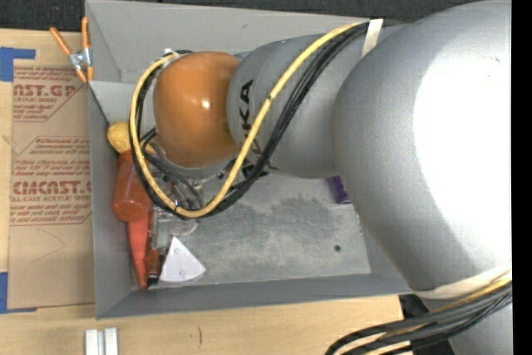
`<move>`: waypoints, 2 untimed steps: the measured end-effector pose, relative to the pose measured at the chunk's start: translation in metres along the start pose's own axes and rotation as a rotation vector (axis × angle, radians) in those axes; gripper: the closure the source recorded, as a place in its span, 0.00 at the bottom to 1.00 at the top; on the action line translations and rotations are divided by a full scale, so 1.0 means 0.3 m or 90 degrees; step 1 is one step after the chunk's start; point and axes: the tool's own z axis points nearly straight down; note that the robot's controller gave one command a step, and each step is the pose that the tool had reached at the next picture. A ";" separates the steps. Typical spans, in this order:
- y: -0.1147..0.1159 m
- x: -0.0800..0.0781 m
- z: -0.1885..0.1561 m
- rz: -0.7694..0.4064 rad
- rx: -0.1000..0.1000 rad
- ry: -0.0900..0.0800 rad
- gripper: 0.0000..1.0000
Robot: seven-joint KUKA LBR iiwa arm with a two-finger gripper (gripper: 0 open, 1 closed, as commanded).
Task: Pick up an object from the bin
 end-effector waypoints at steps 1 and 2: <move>-0.001 -0.003 -0.014 0.001 -0.002 -0.002 0.00; -0.004 -0.020 0.037 -0.059 0.000 -0.009 0.00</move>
Offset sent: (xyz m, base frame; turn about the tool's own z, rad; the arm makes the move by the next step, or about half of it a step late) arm 0.0054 0.0009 -0.0640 -0.3169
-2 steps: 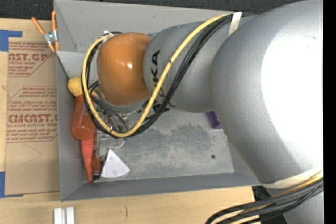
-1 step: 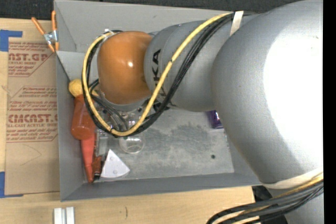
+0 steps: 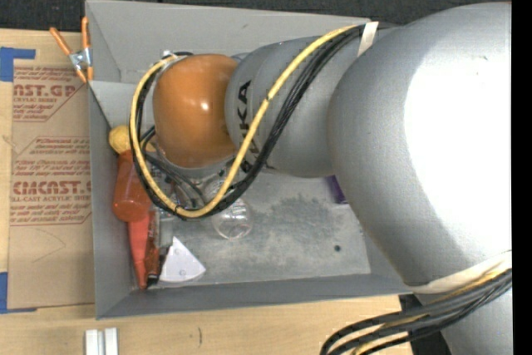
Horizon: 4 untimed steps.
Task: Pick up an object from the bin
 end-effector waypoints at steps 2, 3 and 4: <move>-0.019 -0.026 0.122 0.018 0.005 0.000 0.00; -0.014 -0.031 0.128 0.004 0.008 -0.002 0.00; -0.017 -0.010 0.134 -0.191 0.006 -0.017 0.00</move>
Offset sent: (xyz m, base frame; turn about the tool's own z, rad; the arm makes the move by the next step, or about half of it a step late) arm -0.0007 0.0026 -0.0530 0.0687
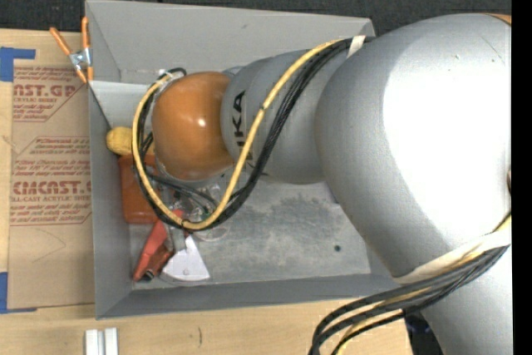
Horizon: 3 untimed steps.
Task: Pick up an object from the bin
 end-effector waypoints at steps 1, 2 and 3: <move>0.031 0.050 -0.005 -0.203 -0.003 0.003 1.00; 0.031 0.050 -0.005 -0.203 -0.003 0.003 1.00; 0.021 0.070 -0.123 -0.201 -0.004 0.011 1.00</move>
Offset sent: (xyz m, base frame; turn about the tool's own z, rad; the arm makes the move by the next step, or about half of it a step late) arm 0.0000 0.0000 0.0000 0.0000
